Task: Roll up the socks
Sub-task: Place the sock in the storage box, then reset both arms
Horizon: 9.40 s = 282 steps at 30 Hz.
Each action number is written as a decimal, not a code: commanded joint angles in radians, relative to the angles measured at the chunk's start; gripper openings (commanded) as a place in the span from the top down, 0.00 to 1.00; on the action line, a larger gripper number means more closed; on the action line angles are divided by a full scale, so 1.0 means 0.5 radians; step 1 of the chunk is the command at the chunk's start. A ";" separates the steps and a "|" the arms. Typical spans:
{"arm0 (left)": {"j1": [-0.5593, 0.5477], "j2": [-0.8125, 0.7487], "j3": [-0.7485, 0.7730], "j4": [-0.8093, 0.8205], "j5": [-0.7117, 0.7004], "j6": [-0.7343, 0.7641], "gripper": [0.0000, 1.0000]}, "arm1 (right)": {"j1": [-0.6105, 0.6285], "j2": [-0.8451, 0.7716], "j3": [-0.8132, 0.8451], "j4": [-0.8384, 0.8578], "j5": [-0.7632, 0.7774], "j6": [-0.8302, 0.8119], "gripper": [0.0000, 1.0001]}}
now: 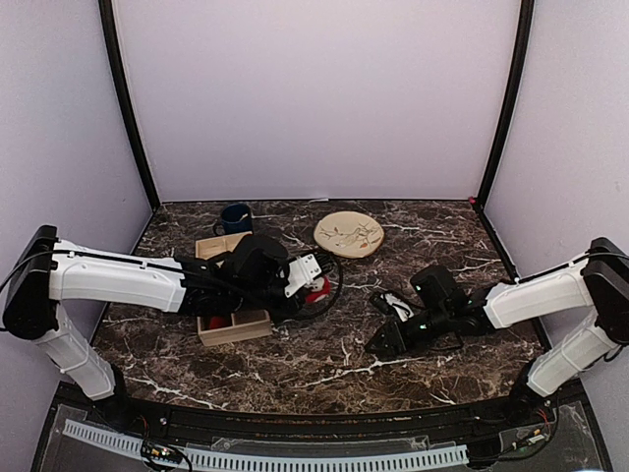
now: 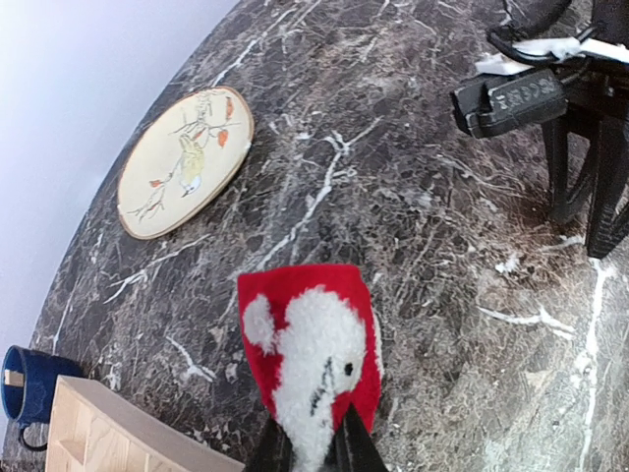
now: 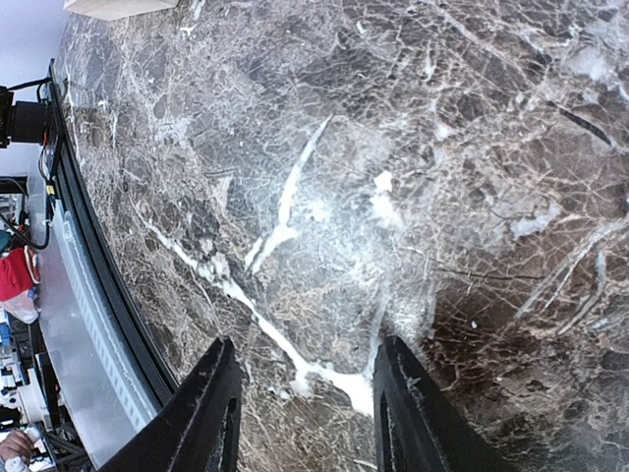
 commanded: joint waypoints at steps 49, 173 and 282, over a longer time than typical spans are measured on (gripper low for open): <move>0.137 -0.174 -0.572 0.053 -1.009 -0.924 1.00 | -0.016 0.128 0.088 0.069 -0.064 -0.053 0.57; 0.437 0.377 0.033 -0.908 0.230 -1.175 1.00 | -0.017 0.184 0.250 -0.061 -0.049 -0.124 0.56; 1.666 -0.835 -1.179 1.542 -0.093 -0.511 0.35 | -0.773 -0.190 0.486 0.377 2.224 -0.586 0.01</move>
